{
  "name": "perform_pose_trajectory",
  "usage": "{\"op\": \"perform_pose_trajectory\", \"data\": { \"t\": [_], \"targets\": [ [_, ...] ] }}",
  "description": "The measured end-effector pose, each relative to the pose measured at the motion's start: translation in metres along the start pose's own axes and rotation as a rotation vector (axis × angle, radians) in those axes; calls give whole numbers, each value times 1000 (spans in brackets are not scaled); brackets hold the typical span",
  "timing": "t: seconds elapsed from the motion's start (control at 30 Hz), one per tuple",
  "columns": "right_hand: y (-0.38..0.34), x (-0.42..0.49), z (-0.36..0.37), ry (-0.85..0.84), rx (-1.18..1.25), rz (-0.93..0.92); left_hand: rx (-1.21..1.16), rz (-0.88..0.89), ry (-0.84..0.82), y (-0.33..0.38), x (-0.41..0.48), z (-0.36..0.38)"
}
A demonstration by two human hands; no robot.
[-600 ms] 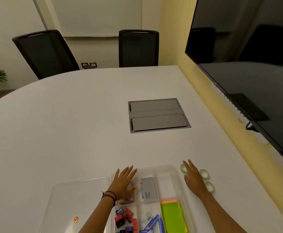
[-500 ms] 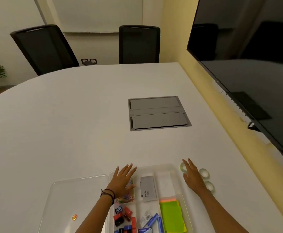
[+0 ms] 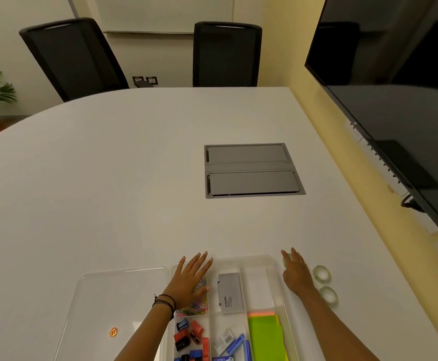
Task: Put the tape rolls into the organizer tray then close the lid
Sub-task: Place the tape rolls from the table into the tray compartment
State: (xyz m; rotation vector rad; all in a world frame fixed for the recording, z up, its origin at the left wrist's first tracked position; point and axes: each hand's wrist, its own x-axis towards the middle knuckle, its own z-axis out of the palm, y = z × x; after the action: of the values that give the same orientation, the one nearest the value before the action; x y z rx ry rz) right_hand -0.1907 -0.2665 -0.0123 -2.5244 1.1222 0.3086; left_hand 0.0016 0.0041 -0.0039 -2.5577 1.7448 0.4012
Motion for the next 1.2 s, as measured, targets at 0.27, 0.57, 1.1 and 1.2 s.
{"op": "perform_pose_trajectory", "data": {
  "t": [0.27, 0.57, 1.1, 1.2],
  "targets": [
    [-2, 3, 3, 37, -36, 10, -69, -68, -140, 2, -4, -7],
    [-9, 4, -5, 56, 123, 57, -97, -1, 23, 3, -1, -1],
    [-76, -32, -35, 165, 873, -100, 144, -118, 120, 14, 4, -9],
    [-79, -44, -19, 108, 865, -106, 72, -153, 76, 19, 1, -16]
  ]
}}
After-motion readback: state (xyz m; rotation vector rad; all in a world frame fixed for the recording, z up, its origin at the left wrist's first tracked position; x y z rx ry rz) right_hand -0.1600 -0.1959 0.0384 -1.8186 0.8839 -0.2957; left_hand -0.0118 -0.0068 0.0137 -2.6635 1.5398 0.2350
